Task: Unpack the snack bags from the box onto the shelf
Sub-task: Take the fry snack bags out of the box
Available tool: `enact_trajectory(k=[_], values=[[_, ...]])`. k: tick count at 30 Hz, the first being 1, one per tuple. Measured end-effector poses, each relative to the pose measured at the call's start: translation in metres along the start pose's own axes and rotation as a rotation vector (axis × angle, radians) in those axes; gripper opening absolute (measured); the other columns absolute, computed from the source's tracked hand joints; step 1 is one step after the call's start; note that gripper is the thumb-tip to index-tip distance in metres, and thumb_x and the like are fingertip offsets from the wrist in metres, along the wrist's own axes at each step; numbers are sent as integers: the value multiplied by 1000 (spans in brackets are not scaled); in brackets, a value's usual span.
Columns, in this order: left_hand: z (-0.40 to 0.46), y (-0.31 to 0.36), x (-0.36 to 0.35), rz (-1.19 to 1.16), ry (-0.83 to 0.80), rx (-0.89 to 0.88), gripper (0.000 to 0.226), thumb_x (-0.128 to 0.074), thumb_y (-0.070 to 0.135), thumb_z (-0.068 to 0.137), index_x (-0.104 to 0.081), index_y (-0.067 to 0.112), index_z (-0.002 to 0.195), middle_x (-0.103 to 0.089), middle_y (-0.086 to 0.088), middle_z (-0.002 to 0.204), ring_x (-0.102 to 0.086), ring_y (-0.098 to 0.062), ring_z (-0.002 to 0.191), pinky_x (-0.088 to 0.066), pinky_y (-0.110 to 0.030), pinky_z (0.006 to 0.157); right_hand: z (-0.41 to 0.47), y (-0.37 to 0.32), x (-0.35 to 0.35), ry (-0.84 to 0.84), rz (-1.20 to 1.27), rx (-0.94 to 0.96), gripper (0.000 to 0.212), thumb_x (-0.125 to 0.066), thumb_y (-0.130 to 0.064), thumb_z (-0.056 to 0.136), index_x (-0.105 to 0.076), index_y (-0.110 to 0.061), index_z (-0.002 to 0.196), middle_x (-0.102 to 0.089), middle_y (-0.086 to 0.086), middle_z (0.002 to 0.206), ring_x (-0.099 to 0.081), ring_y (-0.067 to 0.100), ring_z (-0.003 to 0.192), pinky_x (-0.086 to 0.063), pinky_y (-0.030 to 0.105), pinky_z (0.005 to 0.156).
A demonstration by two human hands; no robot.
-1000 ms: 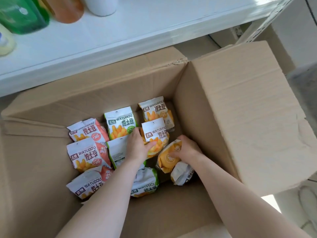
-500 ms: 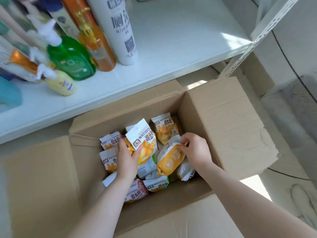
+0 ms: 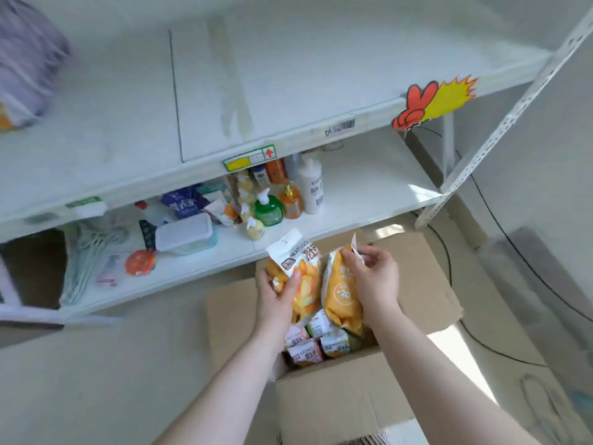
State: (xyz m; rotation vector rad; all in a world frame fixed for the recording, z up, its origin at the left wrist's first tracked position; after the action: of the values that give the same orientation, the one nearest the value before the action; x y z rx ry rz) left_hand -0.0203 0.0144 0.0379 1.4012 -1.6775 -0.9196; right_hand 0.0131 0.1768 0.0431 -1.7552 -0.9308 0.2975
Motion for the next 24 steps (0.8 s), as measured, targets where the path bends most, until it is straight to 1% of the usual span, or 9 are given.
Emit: enact_trajectory(k=[2, 4, 6, 8, 11, 14, 18, 21, 24], values=[[-21, 24, 16, -49, 18, 10, 32, -64, 27, 91, -43, 26, 114, -63, 10, 108, -61, -1, 94, -46, -19, 76, -30, -31, -1, -37, 14, -55, 37, -76, -46, 77, -56, -18, 65, -54, -3, 62, -49, 20, 60, -43, 33, 63], [-38, 45, 31, -60, 27, 27, 36, -63, 35, 90, -42, 25, 117, -60, 9, 112, -59, -10, 103, -46, -28, 87, -61, -62, -2, -92, 58, -106, 46, -71, -49, 81, -43, -21, 59, -43, 1, 60, -40, 19, 60, -38, 35, 60], [-58, 67, 43, -77, 29, 33, 34, -61, 39, 91, -39, 27, 114, -57, 15, 105, -56, -13, 104, -42, -33, 93, -89, -88, -1, -124, 65, -139, 44, -63, -50, 88, -55, -9, 75, -53, 13, 72, -56, 27, 68, -50, 40, 68], [-77, 85, 53, -110, 25, 27, 33, -58, 41, 92, -34, 30, 112, -50, 19, 98, -52, -9, 95, -37, -32, 90, -114, -111, 1, -165, 98, -175, 55, -56, -56, 90, -60, -1, 97, -62, 24, 93, -65, 39, 93, -54, 46, 86], [-99, 101, 72, -153, 46, 48, 54, -60, 53, 86, -37, 25, 126, -52, 7, 122, -51, -17, 113, -39, -41, 101, -137, -127, 11, -299, 213, -294, 57, -45, -70, 87, -59, -23, 117, -66, 4, 118, -64, 29, 109, -52, 42, 89], [-118, 118, 91, -218, 62, 79, 76, -66, 69, 68, -43, 28, 128, -57, 2, 130, -56, -23, 118, -44, -52, 100, -156, -133, 27, -436, 234, -267, 40, -52, -53, 91, -67, -26, 115, -71, 6, 115, -65, 24, 102, -46, 34, 79], [-133, 134, 110, -301, 42, 55, 47, -64, 50, 85, -50, 28, 123, -66, 1, 120, -65, -23, 106, -54, -47, 87, -179, -137, 35, -563, 238, -138, 52, -70, -44, 85, -47, -38, 130, -69, -2, 115, -71, 16, 95, -49, 33, 82], [-143, 146, 118, -341, 29, 39, 43, -64, 46, 87, -53, 26, 123, -70, 0, 114, -70, -20, 94, -57, -44, 82, -191, -144, 34, -632, 230, -186, 77, -74, -58, 70, -55, -15, 131, -71, 4, 117, -71, 20, 100, -53, 33, 83], [-153, 149, 126, -366, 58, 43, 46, -65, 49, 85, -53, 26, 123, -70, 1, 113, -70, -20, 95, -55, -46, 87, -199, -157, 37, -638, 188, -217, 62, -71, -57, 72, -66, -12, 113, -76, 4, 103, -72, 21, 97, -55, 34, 78]])
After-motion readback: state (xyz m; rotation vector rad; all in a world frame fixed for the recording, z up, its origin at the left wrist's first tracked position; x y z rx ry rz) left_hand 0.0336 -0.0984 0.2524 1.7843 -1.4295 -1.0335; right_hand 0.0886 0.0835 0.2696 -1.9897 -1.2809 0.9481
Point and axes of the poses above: each hand's wrist, its own z-axis towards the middle knuckle, its own x-axis out of the back of the hand, y = z × x, the point moved 1 cm from there along z, towards the middle knuckle
